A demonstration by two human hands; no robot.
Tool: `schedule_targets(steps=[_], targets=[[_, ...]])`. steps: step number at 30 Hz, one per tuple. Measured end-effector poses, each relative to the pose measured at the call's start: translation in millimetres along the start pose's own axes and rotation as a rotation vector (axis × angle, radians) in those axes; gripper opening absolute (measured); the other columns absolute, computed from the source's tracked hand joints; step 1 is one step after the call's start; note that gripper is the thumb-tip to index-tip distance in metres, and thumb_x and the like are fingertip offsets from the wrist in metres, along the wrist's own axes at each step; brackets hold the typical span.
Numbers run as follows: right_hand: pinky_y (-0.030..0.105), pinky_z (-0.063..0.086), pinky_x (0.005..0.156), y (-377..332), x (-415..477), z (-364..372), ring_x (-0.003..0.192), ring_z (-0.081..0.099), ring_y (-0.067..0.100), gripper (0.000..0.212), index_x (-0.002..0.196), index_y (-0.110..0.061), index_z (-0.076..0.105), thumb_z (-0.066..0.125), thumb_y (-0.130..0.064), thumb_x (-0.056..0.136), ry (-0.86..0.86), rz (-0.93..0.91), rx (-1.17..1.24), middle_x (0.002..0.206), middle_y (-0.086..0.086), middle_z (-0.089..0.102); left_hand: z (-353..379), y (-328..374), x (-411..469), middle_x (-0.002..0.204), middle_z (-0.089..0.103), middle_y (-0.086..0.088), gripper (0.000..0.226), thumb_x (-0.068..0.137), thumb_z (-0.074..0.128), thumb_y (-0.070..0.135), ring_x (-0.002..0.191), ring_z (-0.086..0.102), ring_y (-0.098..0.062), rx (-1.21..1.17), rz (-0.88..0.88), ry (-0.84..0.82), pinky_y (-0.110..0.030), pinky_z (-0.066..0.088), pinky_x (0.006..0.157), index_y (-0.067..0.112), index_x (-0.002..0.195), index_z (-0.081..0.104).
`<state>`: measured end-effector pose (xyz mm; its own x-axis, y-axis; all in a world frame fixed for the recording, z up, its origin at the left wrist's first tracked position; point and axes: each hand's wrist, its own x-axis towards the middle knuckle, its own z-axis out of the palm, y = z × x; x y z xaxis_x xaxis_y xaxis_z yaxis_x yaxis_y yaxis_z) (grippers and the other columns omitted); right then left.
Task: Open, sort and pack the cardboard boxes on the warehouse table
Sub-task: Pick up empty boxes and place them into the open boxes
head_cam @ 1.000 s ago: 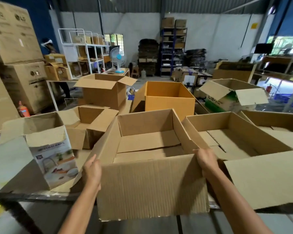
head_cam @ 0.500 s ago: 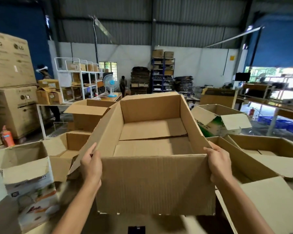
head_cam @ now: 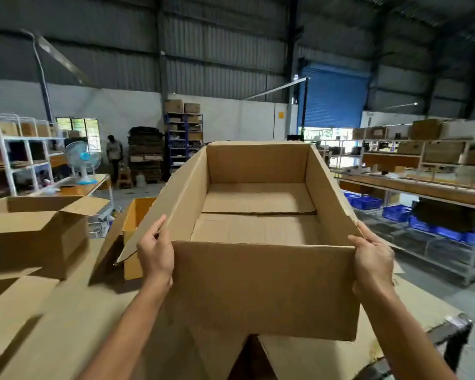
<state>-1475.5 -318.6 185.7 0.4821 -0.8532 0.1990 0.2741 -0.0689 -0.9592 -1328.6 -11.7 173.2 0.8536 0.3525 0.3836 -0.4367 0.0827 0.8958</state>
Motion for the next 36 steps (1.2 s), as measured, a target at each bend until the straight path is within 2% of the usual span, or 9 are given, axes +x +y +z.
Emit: schedule_targets(steps=[2, 6, 13, 17, 22, 25, 27, 30, 36], targets=[[0.044, 0.046, 0.104, -2, 28, -28, 0.114, 0.052, 0.018, 0.043, 0.140, -0.025, 0.057, 0.055, -0.015, 0.099, 0.064, -0.009, 0.008, 0.134, -0.004, 0.059, 45, 0, -11, 0.134, 0.061, -0.002, 0.035, 0.102, 0.053, 0.021, 0.125, 0.054, -0.018, -0.029, 0.012, -0.056, -0.035, 0.044, 0.107, 0.012, 0.134, 0.062], [0.050, 0.050, 0.102, -3, 87, -90, 0.116, 0.058, 0.026, 0.044, 0.139, -0.027, 0.057, 0.057, -0.019, 0.097, 0.159, -0.030, 0.017, 0.134, -0.004, 0.061, 137, -1, -35, 0.131, 0.060, 0.000, 0.036, 0.102, 0.052, 0.024, 0.121, 0.053, -0.018, -0.068, 0.009, -0.167, -0.038, 0.048, 0.103, 0.014, 0.135, 0.062], [0.048, 0.052, 0.098, -16, 188, -207, 0.112, 0.061, 0.028, 0.046, 0.138, -0.026, 0.060, 0.059, -0.016, 0.093, 0.371, -0.082, 0.026, 0.123, -0.003, 0.064, 318, -4, -96, 0.132, 0.061, -0.001, 0.035, 0.101, 0.053, 0.023, 0.121, 0.054, -0.018, -0.142, -0.030, -0.322, -0.040, 0.046, 0.106, 0.015, 0.133, 0.063], [0.047, 0.051, 0.102, -13, 238, -268, 0.116, 0.060, 0.026, 0.046, 0.135, -0.026, 0.063, 0.059, -0.015, 0.091, 0.501, -0.111, 0.022, 0.132, -0.002, 0.064, 411, -13, -136, 0.120, 0.062, 0.004, 0.032, 0.100, 0.056, 0.023, 0.118, 0.057, -0.022, -0.172, -0.079, -0.405, -0.049, 0.049, 0.104, 0.016, 0.129, 0.066], [0.045, 0.049, 0.104, 3, 282, -335, 0.118, 0.061, 0.022, 0.048, 0.132, -0.024, 0.065, 0.061, -0.013, 0.085, 0.648, -0.104, 0.025, 0.132, -0.002, 0.065, 505, -26, -185, 0.115, 0.063, 0.001, 0.030, 0.099, 0.056, 0.016, 0.114, 0.059, -0.022, -0.212, -0.145, -0.536, -0.049, 0.051, 0.102, 0.011, 0.127, 0.067], [0.043, 0.049, 0.104, 18, 313, -371, 0.117, 0.058, 0.020, 0.047, 0.133, -0.022, 0.064, 0.061, -0.011, 0.087, 0.716, -0.096, 0.038, 0.132, 0.000, 0.063, 565, -48, -209, 0.116, 0.064, 0.001, 0.030, 0.098, 0.055, 0.012, 0.114, 0.058, -0.020, -0.220, -0.179, -0.608, -0.044, 0.049, 0.104, 0.011, 0.125, 0.068], [0.048, 0.052, 0.101, 31, 336, -391, 0.114, 0.062, 0.024, 0.049, 0.130, -0.025, 0.065, 0.063, -0.015, 0.082, 0.771, -0.092, 0.017, 0.130, 0.001, 0.065, 607, -64, -225, 0.118, 0.066, 0.000, 0.031, 0.097, 0.055, 0.011, 0.114, 0.059, -0.019, -0.211, -0.193, -0.643, -0.041, 0.049, 0.103, 0.012, 0.123, 0.069], [0.047, 0.050, 0.103, 43, 376, -418, 0.115, 0.063, 0.023, 0.049, 0.130, -0.021, 0.066, 0.063, -0.014, 0.081, 0.824, -0.116, -0.035, 0.129, 0.000, 0.067, 671, -85, -247, 0.113, 0.068, 0.000, 0.029, 0.094, 0.057, 0.013, 0.110, 0.063, -0.021, -0.237, -0.251, -0.694, -0.042, 0.052, 0.099, 0.014, 0.120, 0.072], [0.041, 0.048, 0.107, 58, 465, -460, 0.116, 0.062, 0.019, 0.042, 0.126, -0.014, 0.069, 0.064, -0.016, 0.084, 0.913, -0.131, -0.155, 0.127, 0.000, 0.068, 798, -119, -282, 0.109, 0.069, -0.001, 0.027, 0.094, 0.056, 0.012, 0.103, 0.062, -0.018, -0.258, -0.274, -0.808, -0.029, 0.050, 0.087, 0.013, 0.115, 0.073]])
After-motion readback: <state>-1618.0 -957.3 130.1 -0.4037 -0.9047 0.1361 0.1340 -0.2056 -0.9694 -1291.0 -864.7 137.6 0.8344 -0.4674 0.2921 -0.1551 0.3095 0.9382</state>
